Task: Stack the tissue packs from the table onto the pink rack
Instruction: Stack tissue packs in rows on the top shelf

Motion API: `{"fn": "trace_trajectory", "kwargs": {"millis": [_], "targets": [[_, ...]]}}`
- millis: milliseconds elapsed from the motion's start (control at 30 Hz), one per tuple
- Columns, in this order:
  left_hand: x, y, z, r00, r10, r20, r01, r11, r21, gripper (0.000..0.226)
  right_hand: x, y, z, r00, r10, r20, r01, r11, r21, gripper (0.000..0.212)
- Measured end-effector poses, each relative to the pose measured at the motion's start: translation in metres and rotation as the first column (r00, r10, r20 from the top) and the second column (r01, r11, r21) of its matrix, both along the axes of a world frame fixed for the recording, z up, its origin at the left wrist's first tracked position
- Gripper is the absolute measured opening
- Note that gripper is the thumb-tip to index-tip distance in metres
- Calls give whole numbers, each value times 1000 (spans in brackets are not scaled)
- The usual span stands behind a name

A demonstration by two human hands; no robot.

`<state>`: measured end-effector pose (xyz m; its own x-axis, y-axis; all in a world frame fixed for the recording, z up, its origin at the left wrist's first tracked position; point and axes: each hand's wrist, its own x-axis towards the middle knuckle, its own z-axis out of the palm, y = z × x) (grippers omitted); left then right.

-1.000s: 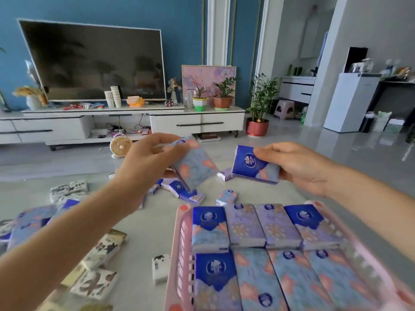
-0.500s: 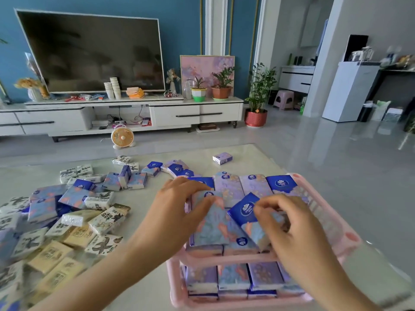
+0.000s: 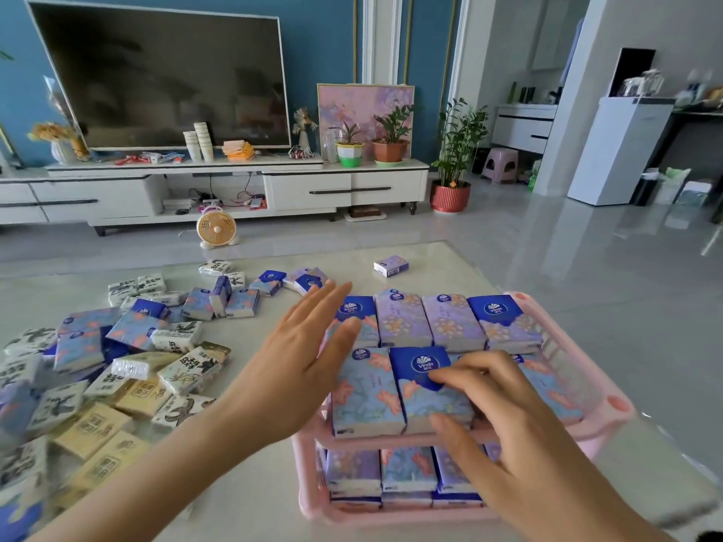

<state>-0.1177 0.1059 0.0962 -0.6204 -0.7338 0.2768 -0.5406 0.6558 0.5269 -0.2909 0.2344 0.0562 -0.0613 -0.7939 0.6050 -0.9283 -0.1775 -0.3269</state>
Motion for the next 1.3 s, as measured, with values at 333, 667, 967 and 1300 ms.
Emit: {"fn": "trace_trajectory", "kwargs": {"millis": [333,667,967,1300], "targets": [[8,-6,6,861,-264,436,172,956,240,124,-3,-9,-1,995,84,44,-84,996,-6,26],[8,-9,0,858,-249,449,178,964,195,112,-5,-8,4,992,123,-2,-123,992,32,30],[23,-44,25,994,8,-110,17,974,224,78,-33,-45,75,989,131,-74,-128,991,46,29],[-15,-162,-20,991,128,47,-132,986,105,30,-88,-218,91,996,-87,-17,83,854,514,24]]}}
